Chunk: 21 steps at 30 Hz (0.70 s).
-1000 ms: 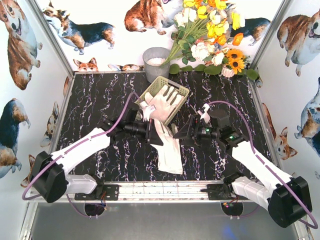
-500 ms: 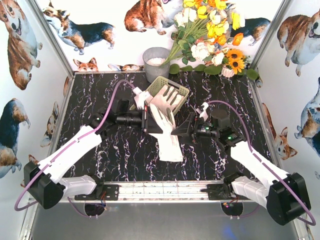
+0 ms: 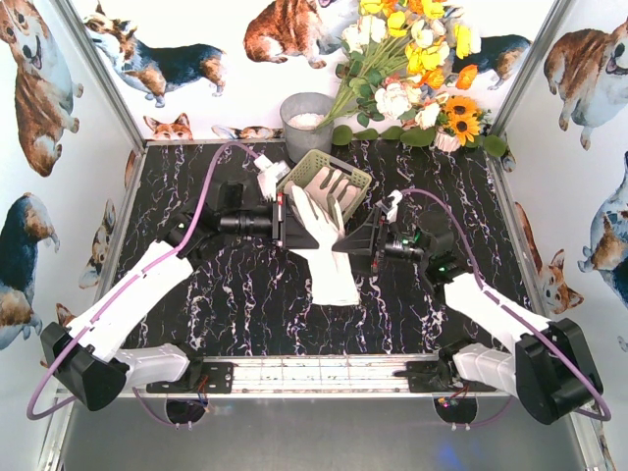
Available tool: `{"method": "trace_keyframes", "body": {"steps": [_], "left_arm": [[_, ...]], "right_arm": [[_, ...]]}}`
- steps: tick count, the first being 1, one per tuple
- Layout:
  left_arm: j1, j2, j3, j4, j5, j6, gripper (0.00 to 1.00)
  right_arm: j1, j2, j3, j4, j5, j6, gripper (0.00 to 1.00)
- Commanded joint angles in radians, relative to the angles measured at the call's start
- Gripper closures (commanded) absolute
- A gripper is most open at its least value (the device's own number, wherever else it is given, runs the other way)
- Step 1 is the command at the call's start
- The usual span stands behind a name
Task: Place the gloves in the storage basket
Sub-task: Place the glove in the bin.
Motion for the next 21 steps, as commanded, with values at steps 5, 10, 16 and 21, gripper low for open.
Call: {"method": "trace_keyframes", "body": {"steps": [5, 10, 16, 21], "left_arm": [[0.044, -0.002, 0.053, 0.022, 0.074, -0.005, 1.0], [0.063, -0.003, 0.038, 0.1, 0.132, -0.079, 1.0], [0.065, -0.009, 0.065, 0.128, 0.164, -0.103, 1.0], [0.066, -0.017, 0.058, 0.136, 0.169, -0.11, 1.0]], "right_arm": [[-0.003, 0.051, 0.037, 0.346, -0.065, 0.162, 0.2], [-0.003, 0.049, 0.053, 0.333, -0.054, 0.143, 0.22], [-0.003, 0.06, 0.053, 0.3, -0.026, 0.107, 0.18], [-0.003, 0.096, 0.082, 0.352, -0.054, 0.136, 0.17]]}}
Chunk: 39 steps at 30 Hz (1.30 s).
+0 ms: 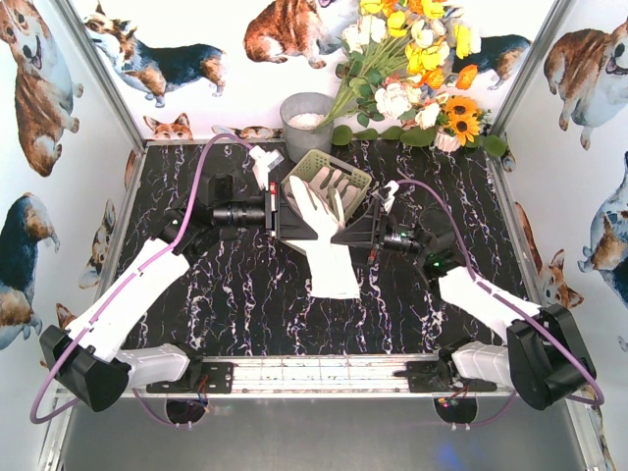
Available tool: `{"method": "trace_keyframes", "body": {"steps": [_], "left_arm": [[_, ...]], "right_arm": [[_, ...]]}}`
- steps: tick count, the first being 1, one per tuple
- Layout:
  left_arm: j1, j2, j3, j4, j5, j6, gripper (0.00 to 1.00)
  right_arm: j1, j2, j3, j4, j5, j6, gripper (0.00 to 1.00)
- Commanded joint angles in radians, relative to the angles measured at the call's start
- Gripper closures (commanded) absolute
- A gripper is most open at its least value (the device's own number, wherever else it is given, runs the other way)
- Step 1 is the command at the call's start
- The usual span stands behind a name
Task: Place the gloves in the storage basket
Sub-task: Place the glove in the bin.
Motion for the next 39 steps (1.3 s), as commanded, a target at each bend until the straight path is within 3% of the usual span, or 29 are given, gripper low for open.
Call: {"method": "trace_keyframes", "body": {"steps": [1, 8, 15, 29, 39], "left_arm": [[0.009, -0.018, 0.035, 0.052, 0.043, -0.017, 1.0], [0.021, -0.016, 0.015, 0.01, 0.011, 0.018, 1.0], [0.064, -0.004, 0.027, -0.065, -0.008, 0.062, 1.0], [0.107, 0.028, 0.059, -0.274, -0.016, 0.19, 1.0], [0.139, 0.028, 0.052, -0.31, 0.014, 0.22, 1.0]], "right_arm": [[-0.003, 0.024, 0.065, 0.102, -0.008, 0.016, 0.17], [-0.003, 0.063, 0.073, 0.271, -0.006, 0.128, 0.2], [-0.003, 0.019, 0.082, 0.144, 0.005, 0.043, 0.28], [-0.007, -0.013, 0.061, 0.111, 0.046, 0.005, 0.49], [-0.016, -0.022, 0.062, 0.066, 0.051, -0.028, 0.51]]}}
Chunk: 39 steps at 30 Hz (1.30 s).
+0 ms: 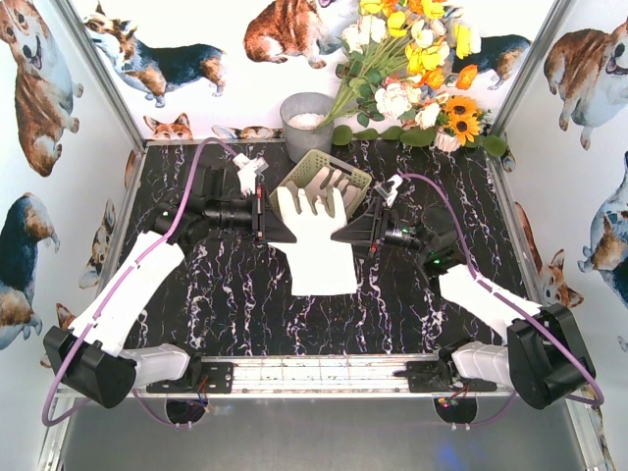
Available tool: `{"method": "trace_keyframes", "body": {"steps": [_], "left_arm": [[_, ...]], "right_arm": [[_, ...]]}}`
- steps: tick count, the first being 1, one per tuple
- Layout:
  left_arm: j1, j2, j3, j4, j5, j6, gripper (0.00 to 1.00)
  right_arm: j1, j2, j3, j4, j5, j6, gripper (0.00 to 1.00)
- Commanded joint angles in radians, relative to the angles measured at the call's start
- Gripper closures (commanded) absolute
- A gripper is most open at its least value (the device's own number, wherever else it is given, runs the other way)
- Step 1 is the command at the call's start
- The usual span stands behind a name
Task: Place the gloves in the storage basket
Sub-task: Place the glove in the bin.
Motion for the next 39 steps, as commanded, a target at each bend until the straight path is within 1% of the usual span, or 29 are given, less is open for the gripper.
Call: {"method": "trace_keyframes", "body": {"steps": [1, 8, 13, 15, 18, 23, 28, 31, 36, 39], "left_arm": [[0.011, 0.003, 0.03, -0.016, 0.065, 0.034, 1.0], [0.01, 0.007, 0.018, -0.011, 0.208, 0.05, 1.0], [0.009, 0.009, 0.019, -0.019, 0.249, 0.063, 1.0], [0.009, 0.008, 0.025, -0.02, 0.23, 0.066, 1.0], [0.01, 0.014, 0.026, 0.005, 0.191, 0.047, 1.0], [0.011, 0.017, 0.023, 0.086, 0.077, -0.017, 1.0], [0.017, 0.027, 0.025, 0.085, -0.011, -0.033, 1.0], [0.022, 0.032, 0.02, 0.096, -0.012, -0.041, 1.0], [0.023, 0.037, 0.023, 0.09, 0.002, -0.033, 1.0], [0.023, 0.042, 0.022, 0.079, 0.018, -0.025, 1.0]], "right_arm": [[-0.009, -0.03, 0.036, 0.023, 0.026, -0.032, 0.49], [-0.009, 0.001, 0.072, 0.036, 0.011, -0.035, 0.41], [-0.008, 0.033, 0.092, 0.081, 0.006, -0.011, 0.38], [-0.007, 0.047, 0.1, 0.105, -0.002, 0.008, 0.38], [-0.007, 0.068, 0.113, 0.136, -0.023, 0.032, 0.41], [-0.007, 0.073, 0.117, 0.138, -0.038, 0.039, 0.46], [-0.005, 0.056, 0.101, 0.103, -0.046, 0.027, 0.49], [-0.006, 0.037, 0.093, 0.047, -0.052, -0.003, 0.51], [-0.006, -0.003, 0.097, -0.1, -0.055, -0.096, 0.54], [-0.006, -0.02, 0.097, -0.158, -0.044, -0.129, 0.6]]}}
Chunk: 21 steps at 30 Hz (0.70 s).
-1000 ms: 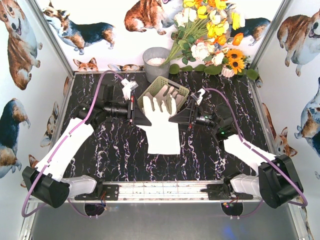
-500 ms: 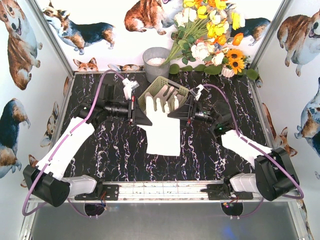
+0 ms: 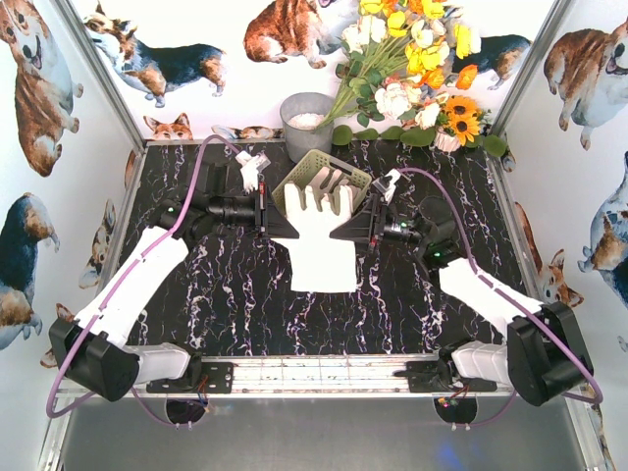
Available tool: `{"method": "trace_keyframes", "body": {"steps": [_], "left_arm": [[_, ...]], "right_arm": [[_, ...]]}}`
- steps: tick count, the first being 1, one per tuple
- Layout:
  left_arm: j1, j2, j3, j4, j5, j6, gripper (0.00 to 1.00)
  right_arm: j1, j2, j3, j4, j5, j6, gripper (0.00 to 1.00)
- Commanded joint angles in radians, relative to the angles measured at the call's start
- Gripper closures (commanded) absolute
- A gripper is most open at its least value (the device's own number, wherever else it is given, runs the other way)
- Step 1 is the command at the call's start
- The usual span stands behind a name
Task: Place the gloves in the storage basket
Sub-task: Place the glove in the bin.
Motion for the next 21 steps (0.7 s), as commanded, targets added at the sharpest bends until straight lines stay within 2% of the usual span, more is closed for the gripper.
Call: {"method": "trace_keyframes", "body": {"steps": [1, 6, 10, 13, 17, 21], "left_arm": [[0.015, 0.006, 0.023, 0.02, 0.008, 0.007, 1.0], [0.016, 0.011, 0.033, -0.012, -0.013, 0.028, 1.0], [0.013, 0.018, 0.047, -0.06, -0.061, 0.057, 1.0], [0.011, 0.029, 0.069, -0.108, -0.143, 0.092, 1.0], [-0.001, 0.082, 0.152, -0.173, -0.308, 0.147, 1.0], [-0.009, 0.17, 0.257, -0.176, -0.437, 0.192, 1.0]], "right_arm": [[0.0, -0.055, 0.031, -0.083, -0.008, -0.085, 0.63], [0.0, -0.074, 0.041, -0.163, 0.022, -0.127, 0.84], [0.001, -0.089, 0.075, -0.315, 0.054, -0.199, 0.99], [0.007, -0.102, 0.122, -0.476, 0.128, -0.273, 1.0], [0.056, -0.138, 0.225, -0.729, 0.324, -0.427, 1.0], [0.119, -0.133, 0.281, -0.82, 0.573, -0.465, 1.0]]}}
